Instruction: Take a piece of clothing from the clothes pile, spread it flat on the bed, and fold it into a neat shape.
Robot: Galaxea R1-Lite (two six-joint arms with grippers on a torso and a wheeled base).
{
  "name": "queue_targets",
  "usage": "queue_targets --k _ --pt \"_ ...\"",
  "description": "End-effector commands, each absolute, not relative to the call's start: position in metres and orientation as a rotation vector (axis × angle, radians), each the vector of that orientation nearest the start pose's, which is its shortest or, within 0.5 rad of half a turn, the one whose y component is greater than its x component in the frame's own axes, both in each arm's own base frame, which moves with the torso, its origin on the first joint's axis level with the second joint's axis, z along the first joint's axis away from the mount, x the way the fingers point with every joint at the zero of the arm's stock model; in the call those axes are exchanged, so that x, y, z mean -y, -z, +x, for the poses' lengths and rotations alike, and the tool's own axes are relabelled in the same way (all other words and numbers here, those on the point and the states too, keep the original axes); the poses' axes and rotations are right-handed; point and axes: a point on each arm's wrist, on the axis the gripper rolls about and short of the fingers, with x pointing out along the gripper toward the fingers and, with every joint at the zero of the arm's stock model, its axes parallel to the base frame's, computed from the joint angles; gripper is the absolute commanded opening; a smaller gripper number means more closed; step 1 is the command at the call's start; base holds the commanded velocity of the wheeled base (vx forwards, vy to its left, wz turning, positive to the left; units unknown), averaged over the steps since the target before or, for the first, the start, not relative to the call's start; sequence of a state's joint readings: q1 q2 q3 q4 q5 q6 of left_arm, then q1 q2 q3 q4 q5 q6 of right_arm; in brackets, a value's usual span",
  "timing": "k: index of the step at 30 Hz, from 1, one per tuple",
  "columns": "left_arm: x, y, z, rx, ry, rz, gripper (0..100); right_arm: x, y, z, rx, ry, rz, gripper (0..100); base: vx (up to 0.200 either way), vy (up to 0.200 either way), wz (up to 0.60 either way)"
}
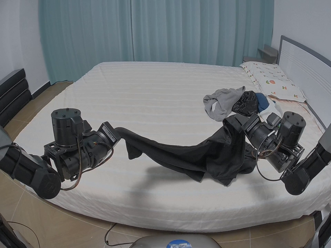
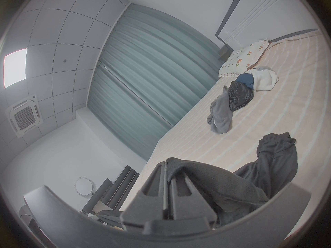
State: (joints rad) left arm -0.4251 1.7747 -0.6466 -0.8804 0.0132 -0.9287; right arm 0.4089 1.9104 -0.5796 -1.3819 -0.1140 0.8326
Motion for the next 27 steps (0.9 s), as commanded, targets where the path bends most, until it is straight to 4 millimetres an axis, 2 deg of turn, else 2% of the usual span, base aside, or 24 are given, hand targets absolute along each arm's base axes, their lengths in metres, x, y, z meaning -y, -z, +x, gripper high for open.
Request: queue_targets --k 1,21,27 --pt "0.124 -0.1438 0.276 -0.411 0.265 -0.857 0 -0.1241 -0.1356 0.2921 -0.079 -0.3 0.839 0 0.0 0.2 0.0" --pt "0.1199 -0.1428 0.277 -0.406 0.251 -0.859 0 -0.1269 -0.1296 0.2924 -0.103 -0.3 0.835 0 0.0 0.2 0.0" --pt "0.1215 -0.1387 0.2737 -0.429 0.249 -0.852 0 -0.1211 -0.1276 0.2903 -0.11 -0.276 0.827 0 0.0 0.0 0.0"
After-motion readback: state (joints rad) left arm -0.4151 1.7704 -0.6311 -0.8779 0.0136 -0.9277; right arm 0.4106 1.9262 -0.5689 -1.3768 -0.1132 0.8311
